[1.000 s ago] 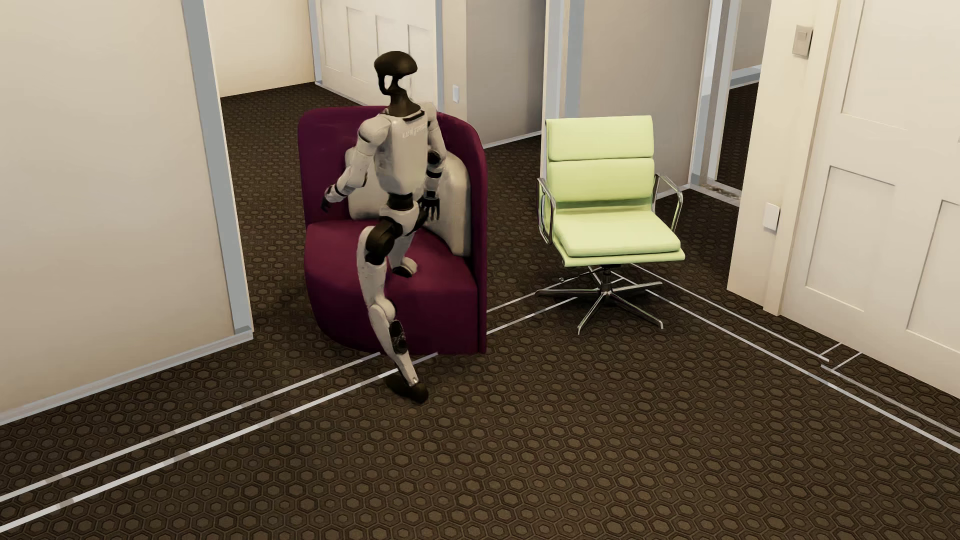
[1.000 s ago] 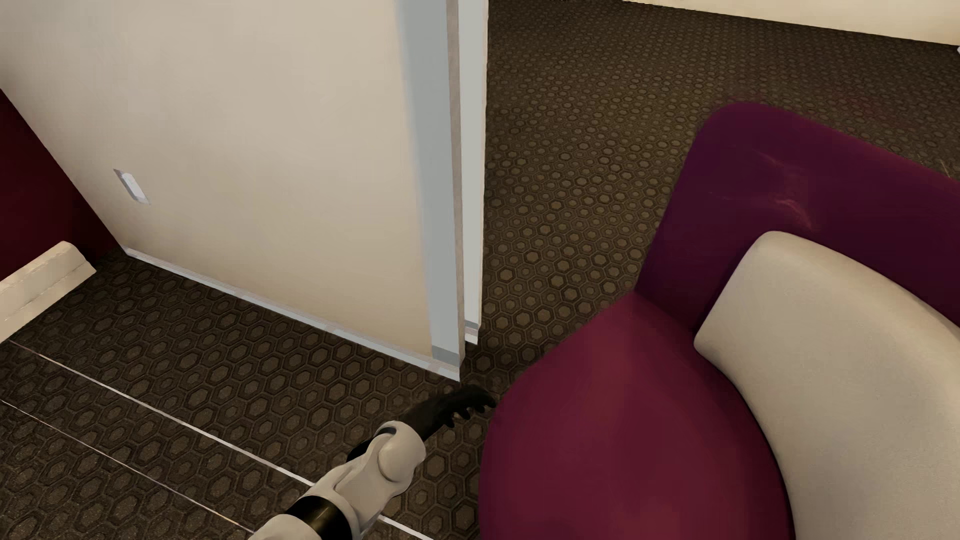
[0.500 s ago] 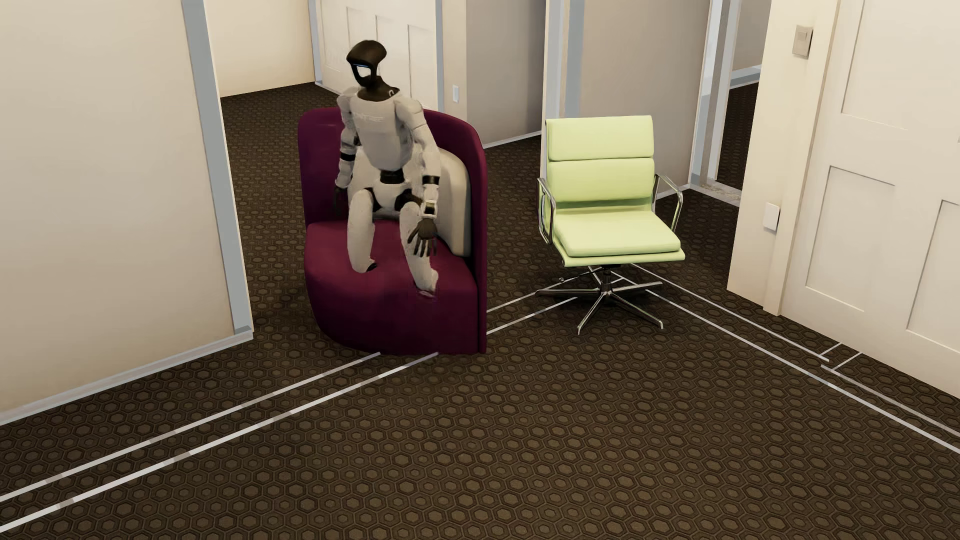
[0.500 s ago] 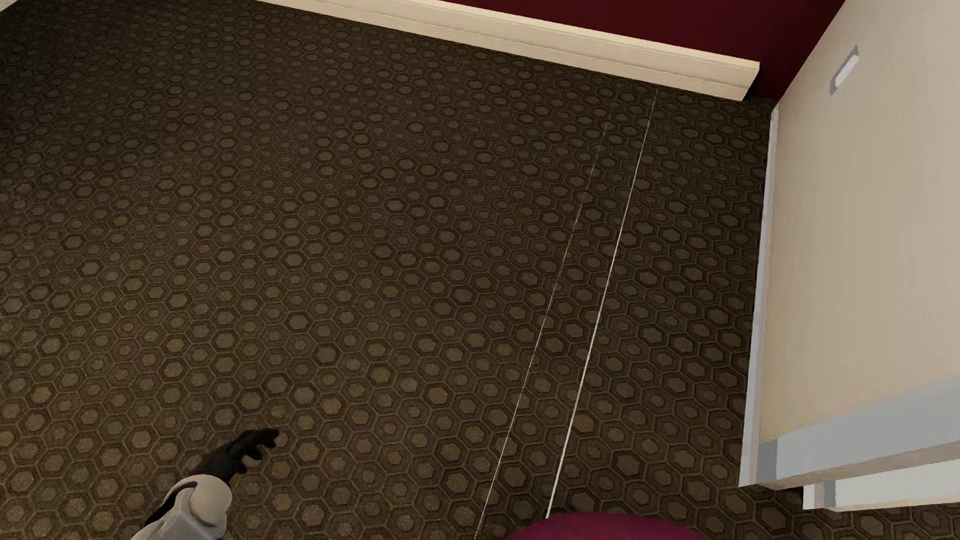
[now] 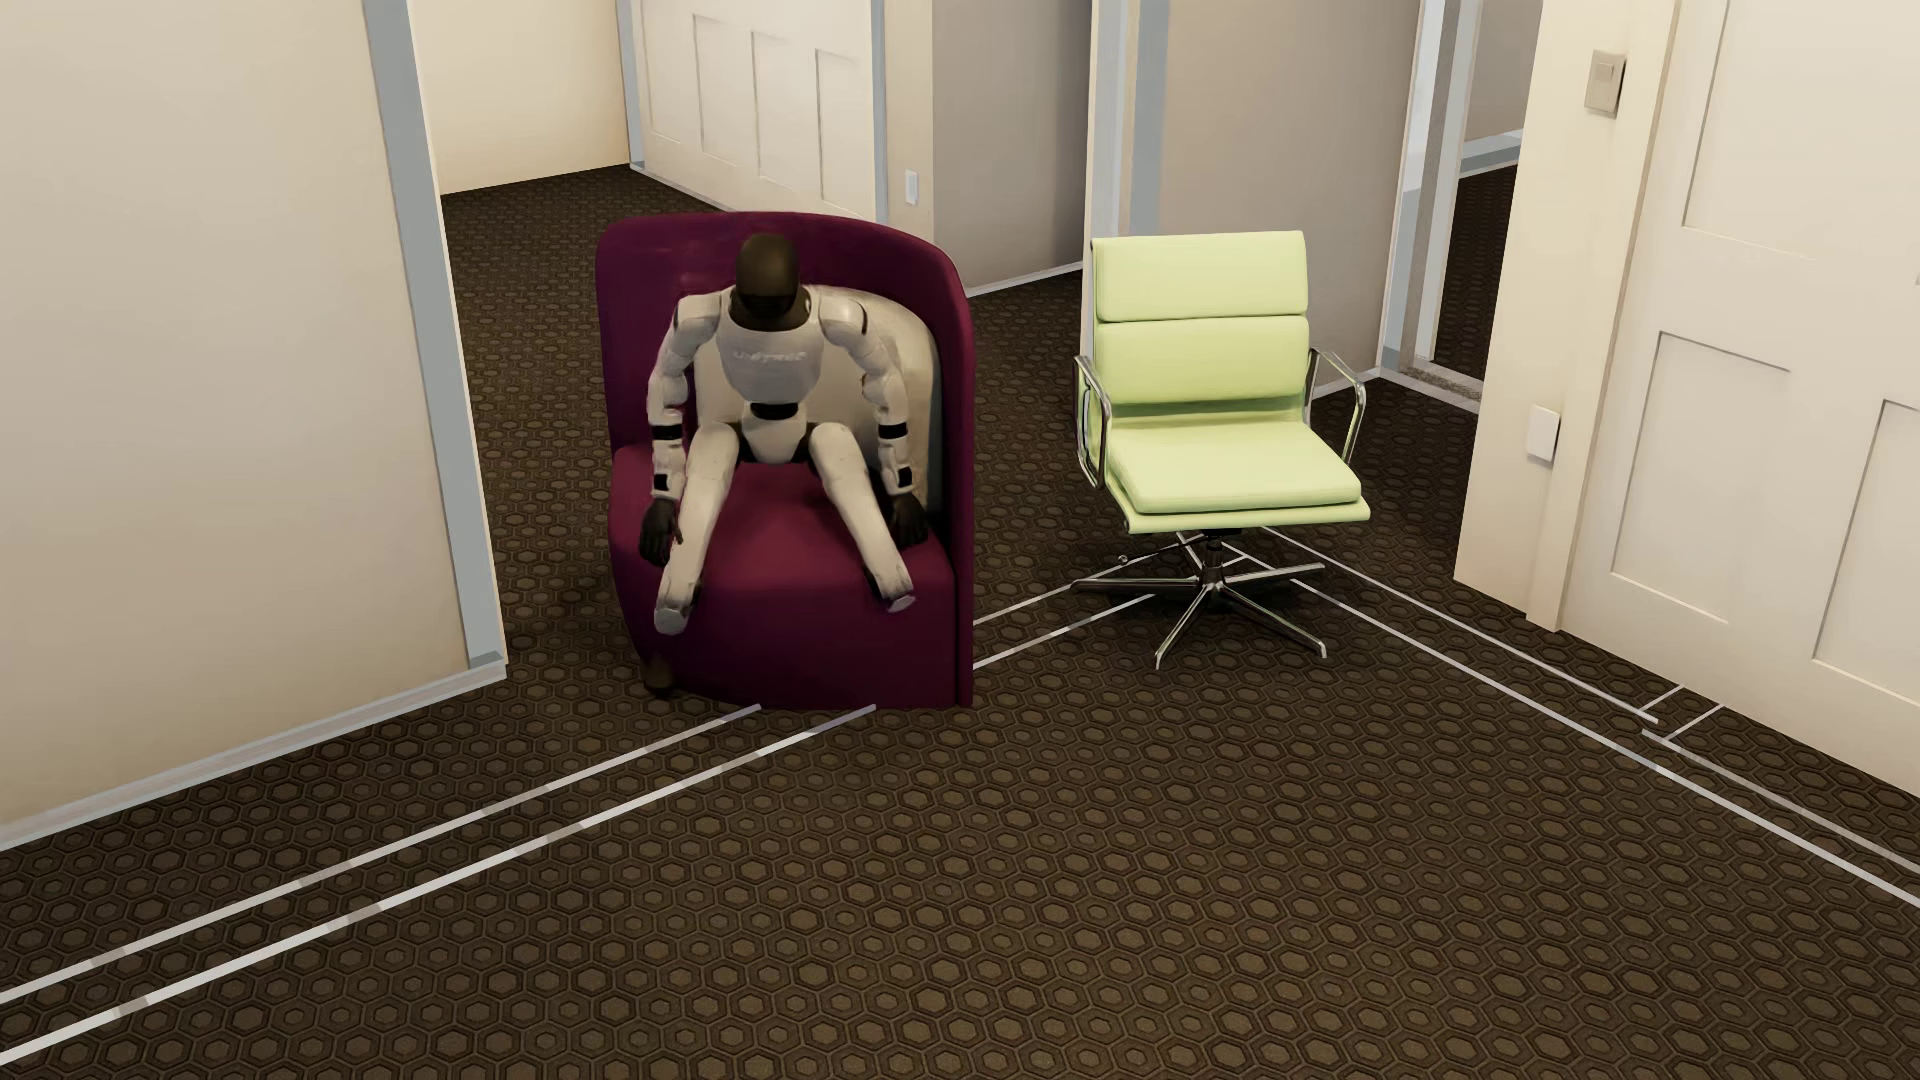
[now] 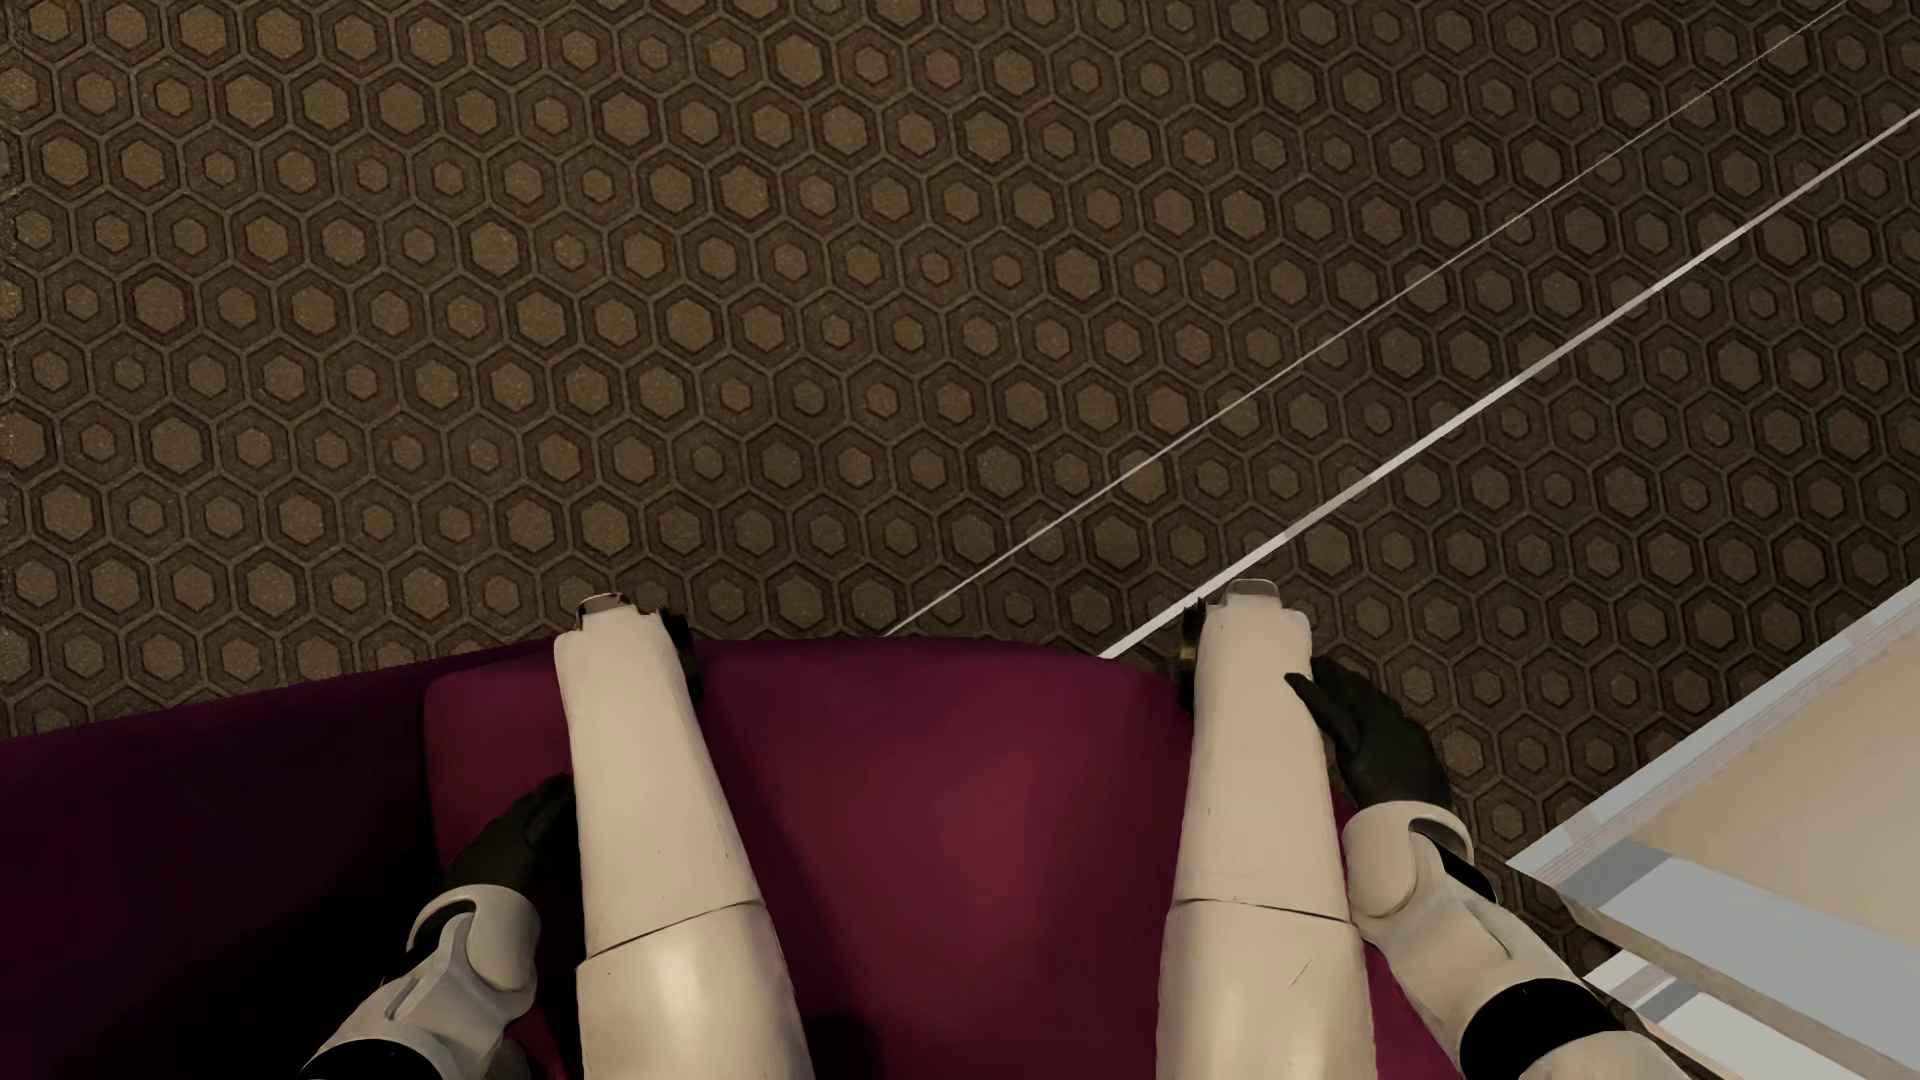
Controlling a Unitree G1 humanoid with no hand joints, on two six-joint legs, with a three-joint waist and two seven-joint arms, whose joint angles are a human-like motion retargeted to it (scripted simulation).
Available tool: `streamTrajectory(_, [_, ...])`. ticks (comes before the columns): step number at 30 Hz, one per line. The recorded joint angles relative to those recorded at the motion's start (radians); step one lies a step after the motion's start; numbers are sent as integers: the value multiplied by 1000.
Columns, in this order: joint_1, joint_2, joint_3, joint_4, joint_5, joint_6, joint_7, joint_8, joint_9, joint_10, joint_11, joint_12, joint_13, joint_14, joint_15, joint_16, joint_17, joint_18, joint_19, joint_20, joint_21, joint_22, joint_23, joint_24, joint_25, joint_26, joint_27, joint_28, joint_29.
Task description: Sit on the dark pink chair
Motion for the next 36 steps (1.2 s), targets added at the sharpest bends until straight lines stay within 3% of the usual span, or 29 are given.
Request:
streamTrajectory(3, [-133, -85, 19, -25, -6, 24, -104, 33, 79, 221, 241, -1, -78, -37, -74, -52, -70, -15, 26, 57, 1, -77, -71, -33, 19, -17, 26, 97, -41])
streamTrajectory(4, [-132, -88, 18, -26, -18, 22, -107, 39, 100, 253, 285, -7, -97, -35, -76, -55, -83, -21, 31, 53, 23, -89, -60, -26, 41, -16, 41, 117, -89])
streamTrajectory(6, [-75, -53, 25, -8, -35, 18, -78, 49, 154, 246, 298, -22, -123, -1, -47, -82, -81, -40, 47, 38, 41, -60, -14, -4, 69, -7, 62, 122, -110])
streamTrajectory(7, [-58, -45, 23, 0, -53, 19, -68, 52, 154, 243, 307, -9, -125, 14, -23, -89, -64, -52, 75, 28, 44, -39, 2, -20, 91, 9, 61, 128, -106])
streamTrajectory(9, [-10, -9, 23, -4, -97, 23, -56, 51, 137, 256, 340, 18, -91, 17, -17, -89, -50, -56, 85, 28, 38, -34, 28, 8, 82, 12, 86, 55, -111])
streamTrajectory(10, [22, 6, 25, 8, -96, 14, -48, 53, 129, 270, 362, 27, -77, -4, -37, -82, -40, -63, 77, 25, 40, -38, 37, 11, 82, -17, 86, 43, -117])
streamTrajectory(11, [47, 36, 28, 14, -93, 16, -42, 45, 118, 277, 365, 37, -66, -19, -64, -86, -28, -62, 58, 25, 40, -30, 48, 37, 95, -3, 73, 24, -106])
streamTrajectory(14, [89, 71, 16, 23, -82, 12, -28, 48, 96, 279, 374, 29, -84, -33, -115, -145, 35, -77, 35, 55, 41, 70, 142, -36, 137, 1, 90, 54, -127])
streamTrajectory(18, [108, 82, 20, 39, -91, 25, -14, 39, 97, 275, 378, 13, -80, -29, -112, -153, 65, -89, 49, 52, 25, 123, 175, -37, 157, 24, 107, 48, -142])
streamTrajectory(20, [121, 91, 20, 47, -89, 33, -16, 37, 102, 277, 385, 21, -92, -26, -102, -153, 64, -96, 58, 60, 26, 110, 193, -35, 176, 35, 140, 60, -138])
streamTrajectory(22, [127, 95, 23, 49, -84, 41, -12, 31, 113, 280, 371, 10, -91, -27, -105, -164, 46, -101, 19, 78, 40, 115, 187, -29, 159, 19, 103, 56, -134])
streamTrajectory(24, [121, 67, 17, 49, -70, 47, -11, 32, 127, 280, 380, 9, -102, -31, -78, -160, 40, -94, 29, 83, 37, 110, 188, -8, 149, 33, 102, 46, -126])
streamTrajectory(26, [98, 30, 12, 35, -62, 55, -19, 28, 149, 277, 399, -14, -120, -43, -89, -152, 35, -68, 62, 74, 37, 101, 183, -21, 156, -2, 79, 61, -128])
streamTrajectory(28, [52, -7, 16, 26, -56, 56, -31, 18, 149, 278, 368, -33, -113, -45, -70, -145, 22, -69, 95, 73, 17, 93, 192, -19, 160, -5, 101, 41, -109])
streamTrajectory(29, [17, -26, 16, 18, -48, 52, -39, 15, 138, 273, 347, -47, -109, -46, -86, -141, 13, -75, 57, 71, 15, 96, 207, -24, 161, -23, 75, 41, -106])
streamTrajectory(30, [-9, -77, 12, -1, -55, 40, -35, 32, 117, 255, 346, -56, -93, -44, -74, -137, 12, -67, 63, 70, 10, 98, 217, -23, 171, -25, 78, 32, -116])
streamTrajectory(32, [-12, -98, 14, -19, -38, 32, -15, 25, 66, 194, 289, -65, -55, -48, -72, -128, 14, -48, 22, 66, -2, 112, 280, -41, 195, -29, 86, 25, -92])
streamTrajectory(34, [49, -45, 12, -30, -33, 20, 14, -1, -4, 92, 189, -51, 7, -37, -76, -110, 33, -27, -13, 45, -19, 148, 356, 24, 178, 5, 75, 0, -61])
streamTrajectory(36, [180, 66, 10, -53, -16, 4, 67, -29, -64, -78, 37, -37, 75, 0, -63, -101, 51, 3, -55, 36, -33, 159, 388, 15, 157, 8, 92, -31, -19])
